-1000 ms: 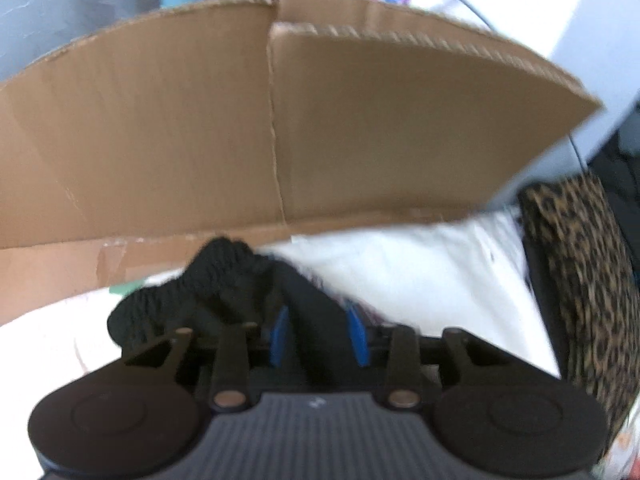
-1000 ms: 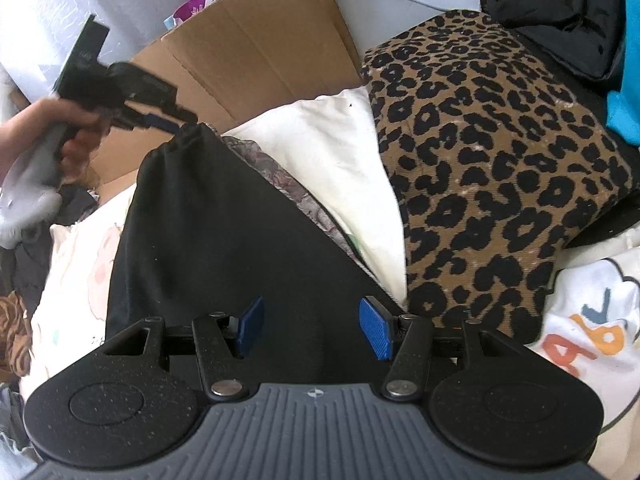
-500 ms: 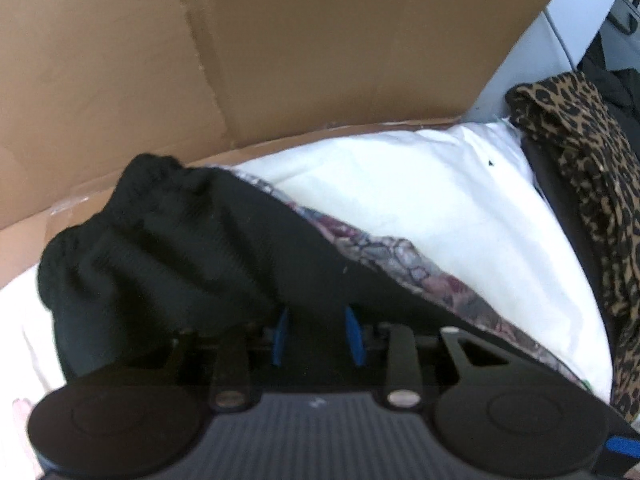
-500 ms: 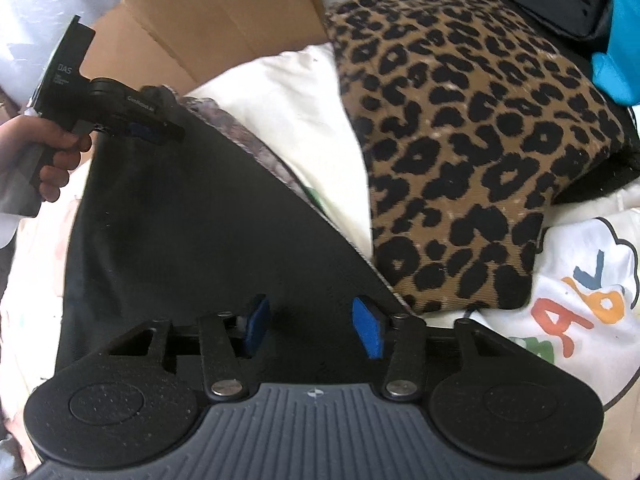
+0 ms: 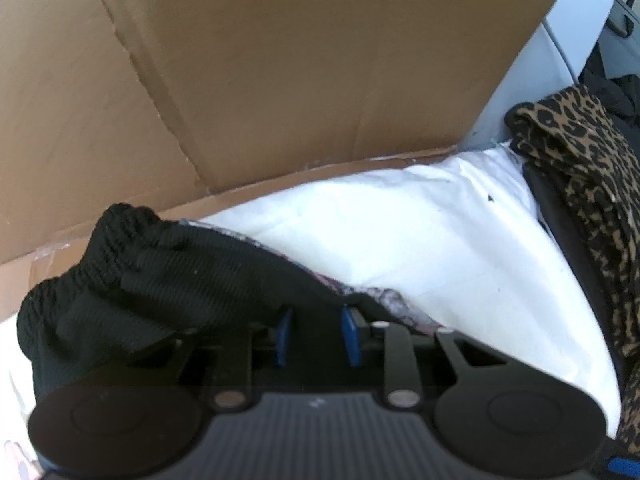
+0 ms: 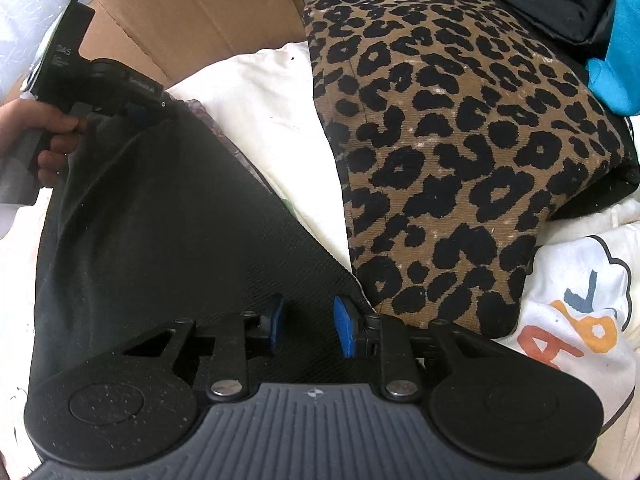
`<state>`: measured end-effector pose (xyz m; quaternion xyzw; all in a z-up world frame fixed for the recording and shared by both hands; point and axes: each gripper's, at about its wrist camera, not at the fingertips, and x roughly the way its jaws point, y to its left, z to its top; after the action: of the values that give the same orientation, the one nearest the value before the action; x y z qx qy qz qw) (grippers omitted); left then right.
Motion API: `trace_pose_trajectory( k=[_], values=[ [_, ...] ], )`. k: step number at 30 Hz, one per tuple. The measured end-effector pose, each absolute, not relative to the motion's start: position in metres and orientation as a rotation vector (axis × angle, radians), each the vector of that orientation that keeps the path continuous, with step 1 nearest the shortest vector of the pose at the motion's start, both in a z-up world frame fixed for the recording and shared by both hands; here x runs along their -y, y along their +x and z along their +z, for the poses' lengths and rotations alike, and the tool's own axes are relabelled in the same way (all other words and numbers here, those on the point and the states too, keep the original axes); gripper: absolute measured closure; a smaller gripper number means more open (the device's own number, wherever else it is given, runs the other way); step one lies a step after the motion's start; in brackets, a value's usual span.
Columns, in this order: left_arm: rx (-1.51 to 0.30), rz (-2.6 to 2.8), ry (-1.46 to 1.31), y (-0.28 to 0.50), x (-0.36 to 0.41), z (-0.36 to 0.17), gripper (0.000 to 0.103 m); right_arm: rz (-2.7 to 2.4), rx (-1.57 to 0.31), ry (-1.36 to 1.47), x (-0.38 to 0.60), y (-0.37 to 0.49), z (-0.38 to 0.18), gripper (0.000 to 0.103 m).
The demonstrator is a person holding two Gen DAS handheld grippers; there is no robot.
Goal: Fold clothes
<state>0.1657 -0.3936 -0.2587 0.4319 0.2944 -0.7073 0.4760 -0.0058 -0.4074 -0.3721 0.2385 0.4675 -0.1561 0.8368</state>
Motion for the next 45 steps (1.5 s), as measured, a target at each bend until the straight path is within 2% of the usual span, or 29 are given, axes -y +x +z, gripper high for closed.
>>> trace_pose_trajectory(
  k=[8, 11, 14, 25, 35, 45],
  values=[
    [-0.733, -1.756, 1.058, 0.173, 0.383, -0.237, 0.076, -0.335, -0.985, 0.507, 0.403, -0.01, -0.364, 0.068],
    [-0.73, -1.756, 1.067, 0.182, 0.374, -0.224, 0.072, -0.326, -0.971, 0.517, 0.402, -0.011, -0.358, 0.068],
    [-0.725, -1.759, 1.074, 0.194, 0.364, -0.21, 0.062, -0.316, -0.952, 0.52, 0.402, -0.014, -0.349, 0.067],
    [-0.709, -1.731, 1.086, 0.258, 0.333, -0.177, 0.061, -0.287, -0.946, 0.511, 0.394, -0.008, -0.344, 0.067],
    [-0.747, -1.592, 1.058, 0.326, 0.334, -0.208, 0.061, -0.342, -1.019, 0.461, 0.396, -0.008, -0.362, 0.067],
    [-0.883, -1.458, 0.85, 0.372, 0.37, -0.244, 0.061, -0.313, -1.066, 0.376, 0.394, -0.004, -0.366, 0.067]
  ],
)
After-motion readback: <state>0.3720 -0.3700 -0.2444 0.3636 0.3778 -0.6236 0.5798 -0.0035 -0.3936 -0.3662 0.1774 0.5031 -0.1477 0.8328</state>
